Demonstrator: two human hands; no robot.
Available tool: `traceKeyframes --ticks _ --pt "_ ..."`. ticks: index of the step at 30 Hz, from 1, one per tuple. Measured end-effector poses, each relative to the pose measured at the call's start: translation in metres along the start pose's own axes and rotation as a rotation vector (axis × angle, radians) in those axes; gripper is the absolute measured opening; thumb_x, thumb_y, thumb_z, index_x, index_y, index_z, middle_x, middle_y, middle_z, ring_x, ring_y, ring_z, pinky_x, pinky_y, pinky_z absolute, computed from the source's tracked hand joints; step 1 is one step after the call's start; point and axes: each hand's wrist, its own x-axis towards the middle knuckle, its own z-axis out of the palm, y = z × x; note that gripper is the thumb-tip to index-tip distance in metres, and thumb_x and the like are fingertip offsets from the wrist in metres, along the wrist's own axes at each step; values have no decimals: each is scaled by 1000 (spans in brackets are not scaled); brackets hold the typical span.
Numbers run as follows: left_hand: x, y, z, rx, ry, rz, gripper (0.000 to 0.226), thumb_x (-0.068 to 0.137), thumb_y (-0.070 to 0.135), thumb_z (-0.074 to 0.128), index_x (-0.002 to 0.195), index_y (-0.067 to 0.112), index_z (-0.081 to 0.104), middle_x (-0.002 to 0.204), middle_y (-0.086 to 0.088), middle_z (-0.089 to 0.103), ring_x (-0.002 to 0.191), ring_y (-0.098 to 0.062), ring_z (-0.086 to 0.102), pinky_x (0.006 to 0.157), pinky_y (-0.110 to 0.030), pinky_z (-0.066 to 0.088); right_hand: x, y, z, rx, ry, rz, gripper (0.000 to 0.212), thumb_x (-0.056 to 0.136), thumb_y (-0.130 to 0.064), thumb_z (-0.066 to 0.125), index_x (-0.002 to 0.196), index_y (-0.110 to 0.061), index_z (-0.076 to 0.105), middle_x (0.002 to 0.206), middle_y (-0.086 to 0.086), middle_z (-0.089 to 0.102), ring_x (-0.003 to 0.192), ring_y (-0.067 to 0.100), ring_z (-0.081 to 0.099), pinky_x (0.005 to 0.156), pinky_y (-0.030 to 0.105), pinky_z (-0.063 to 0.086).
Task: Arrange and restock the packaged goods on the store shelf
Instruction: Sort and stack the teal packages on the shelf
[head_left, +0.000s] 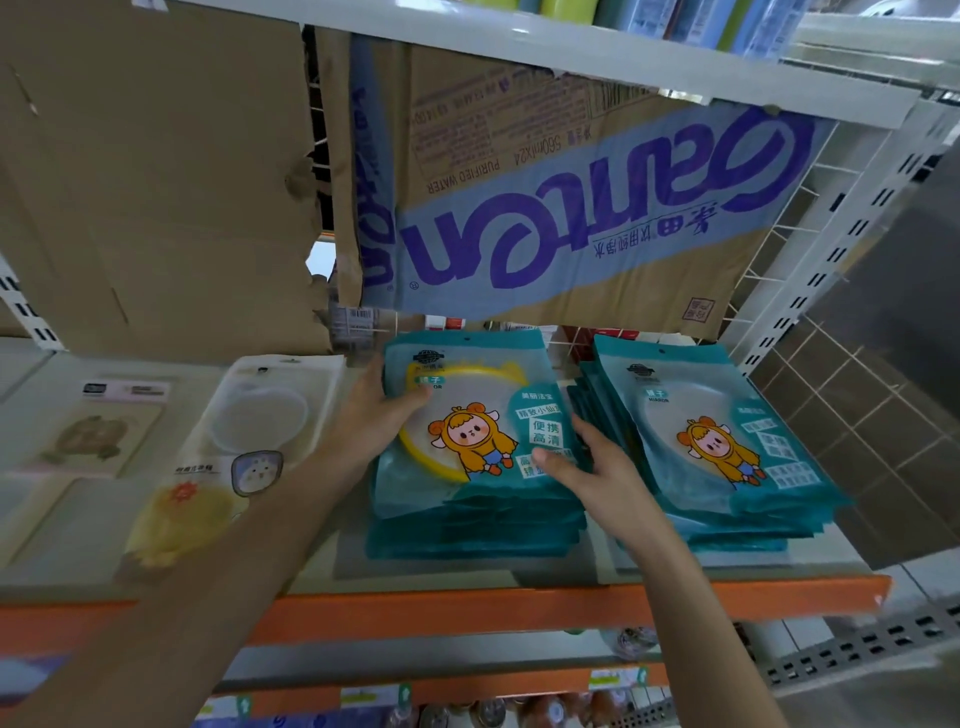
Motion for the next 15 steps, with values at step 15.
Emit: traceKeyframes --ticks 15 --pt "0 0 5 -54 -35 -68 44 87 4 56 123 23 40 100 5 62 97 -20 61 79 -34 52 8 5 9 98 -65 -33 39 87 -29 62 123 -22 49 114 -3 63 99 2 59 77 13 43"
